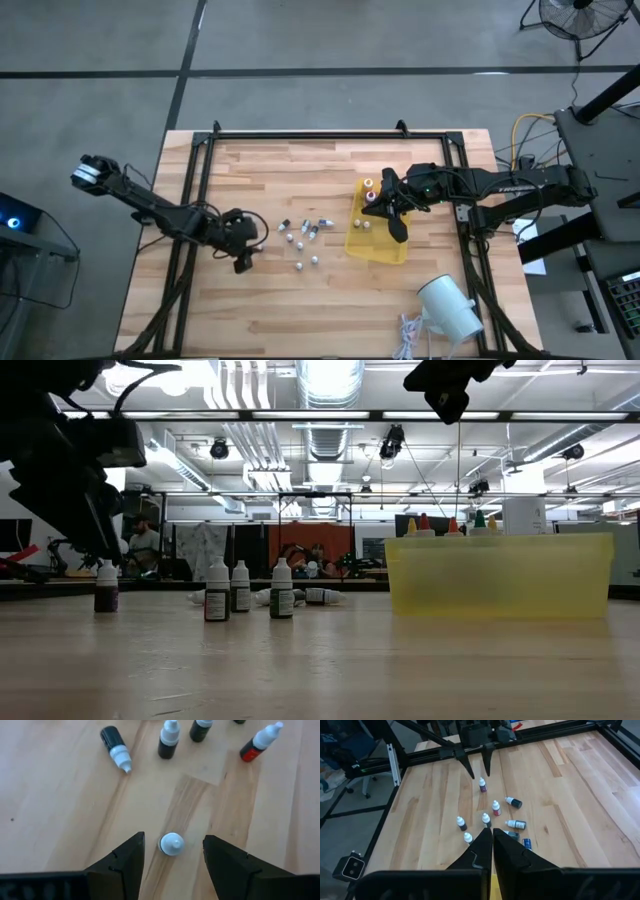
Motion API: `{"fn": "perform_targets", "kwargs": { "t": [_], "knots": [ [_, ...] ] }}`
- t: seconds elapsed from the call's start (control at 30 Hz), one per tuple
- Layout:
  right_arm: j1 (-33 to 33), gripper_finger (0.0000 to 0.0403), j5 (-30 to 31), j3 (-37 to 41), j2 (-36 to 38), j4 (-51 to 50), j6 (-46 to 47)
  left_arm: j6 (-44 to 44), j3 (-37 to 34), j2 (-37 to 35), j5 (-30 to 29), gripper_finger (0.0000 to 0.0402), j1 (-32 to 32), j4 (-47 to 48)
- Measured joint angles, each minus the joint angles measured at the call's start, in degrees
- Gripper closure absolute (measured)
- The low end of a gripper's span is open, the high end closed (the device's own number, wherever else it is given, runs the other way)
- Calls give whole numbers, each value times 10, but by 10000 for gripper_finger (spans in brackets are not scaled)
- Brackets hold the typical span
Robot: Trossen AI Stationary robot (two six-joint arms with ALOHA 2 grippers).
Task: Pick & Place food coloring
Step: Put the small violet food coloring bottle into the yellow bin
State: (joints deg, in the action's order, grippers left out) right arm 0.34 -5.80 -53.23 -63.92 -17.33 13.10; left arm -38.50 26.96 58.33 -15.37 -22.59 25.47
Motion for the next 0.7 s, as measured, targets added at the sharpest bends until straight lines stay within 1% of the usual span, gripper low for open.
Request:
{"fn": "perform_targets", "kwargs": {
  "t": [0.13, 0.43, 0.7],
  "knots": [
    [0, 394, 0, 0, 0, 0, 0, 16, 0, 13, 18, 228, 12, -1],
    [0, 394, 0, 0, 0, -1, 0, 29, 0, 22, 26, 228, 27, -12],
    [0, 394, 0, 0, 0, -4, 0, 34, 0, 26, 29, 228, 28, -15]
  ]
}}
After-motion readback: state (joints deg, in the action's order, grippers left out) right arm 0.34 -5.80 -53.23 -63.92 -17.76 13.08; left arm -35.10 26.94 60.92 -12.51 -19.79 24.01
